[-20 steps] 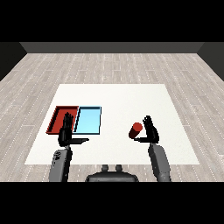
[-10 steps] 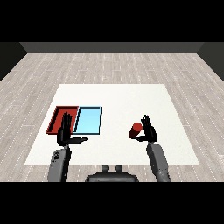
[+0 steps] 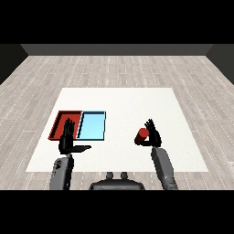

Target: Pick the red can and put it in the red box

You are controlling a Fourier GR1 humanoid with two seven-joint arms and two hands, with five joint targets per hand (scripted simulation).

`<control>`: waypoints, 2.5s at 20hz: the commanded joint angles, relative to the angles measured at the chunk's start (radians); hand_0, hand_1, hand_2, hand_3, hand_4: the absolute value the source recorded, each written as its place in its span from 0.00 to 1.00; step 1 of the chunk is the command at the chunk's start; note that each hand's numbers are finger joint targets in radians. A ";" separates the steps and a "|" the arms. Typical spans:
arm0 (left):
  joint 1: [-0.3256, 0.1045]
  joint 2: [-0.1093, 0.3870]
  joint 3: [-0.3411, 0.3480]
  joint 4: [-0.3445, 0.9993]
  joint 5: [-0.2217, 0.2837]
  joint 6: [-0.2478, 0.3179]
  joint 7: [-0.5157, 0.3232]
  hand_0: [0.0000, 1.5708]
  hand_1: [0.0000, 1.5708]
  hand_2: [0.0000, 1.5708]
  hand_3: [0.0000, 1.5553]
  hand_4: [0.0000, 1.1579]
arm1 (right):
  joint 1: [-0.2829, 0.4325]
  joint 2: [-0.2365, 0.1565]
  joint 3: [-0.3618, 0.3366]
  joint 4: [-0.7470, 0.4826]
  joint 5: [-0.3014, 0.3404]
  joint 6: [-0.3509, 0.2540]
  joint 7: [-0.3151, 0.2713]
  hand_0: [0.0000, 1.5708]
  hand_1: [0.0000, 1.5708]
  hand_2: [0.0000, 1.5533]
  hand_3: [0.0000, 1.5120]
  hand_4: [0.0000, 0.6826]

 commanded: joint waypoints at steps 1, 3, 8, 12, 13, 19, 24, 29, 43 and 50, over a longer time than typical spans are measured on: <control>-0.031 0.017 0.044 0.071 0.026 -0.016 -0.039 0.00 0.00 0.00 0.00 0.00 | -0.046 0.011 0.006 0.022 0.002 -0.029 0.003 0.00 0.00 0.00 0.00 0.00; 0.016 -0.001 0.001 -0.003 0.000 -0.004 -0.010 0.00 0.00 0.00 0.00 0.00 | -0.034 0.032 0.026 0.053 0.034 -0.054 -0.044 0.00 0.00 0.00 0.00 0.00; 0.032 -0.028 -0.018 0.056 -0.018 -0.009 -0.094 0.00 0.00 0.00 0.00 0.00 | -0.036 0.022 0.027 0.086 0.036 -0.047 -0.042 0.00 0.00 0.00 0.00 0.00; -0.126 0.024 0.048 0.102 0.022 0.003 0.023 0.00 0.00 0.00 0.00 0.00 | -0.009 0.026 0.037 -0.002 0.012 -0.063 0.029 0.00 0.00 0.00 0.00 0.00; -0.026 0.021 0.034 -0.008 0.022 -0.009 0.011 0.00 0.00 0.00 0.00 0.00 | -0.107 0.026 0.006 0.099 0.007 -0.078 0.008 0.00 0.00 0.00 0.00 0.00; -0.003 0.035 0.045 0.024 0.037 -0.043 -0.020 0.00 0.00 0.00 0.00 0.00 | -0.092 0.035 0.028 0.077 0.020 -0.099 0.008 0.00 0.00 0.00 0.00 0.00; 0.008 0.000 -0.006 -0.095 0.002 0.020 0.085 0.00 0.00 0.00 0.00 0.00 | -0.120 -0.012 0.003 0.023 -0.021 -0.073 0.105 0.00 0.00 0.00 0.00 0.00; -0.009 -0.001 -0.013 -0.090 -0.002 0.018 0.094 0.00 0.00 0.00 0.00 0.00 | -0.195 0.036 0.027 0.230 0.000 -0.138 -0.008 0.00 0.00 0.23 0.08 0.00; -0.024 0.000 0.006 0.096 -0.031 -0.001 -0.062 0.00 0.00 0.00 0.00 0.00 | -0.109 -0.053 0.056 0.016 0.091 -0.183 0.084 0.93 0.93 0.93 0.94 0.94; -0.084 -0.019 -0.050 0.024 -0.048 0.026 0.069 0.00 0.00 0.00 0.00 0.00 | -0.101 -0.014 0.068 -0.030 0.109 -0.205 0.025 0.92 0.92 0.93 0.93 0.96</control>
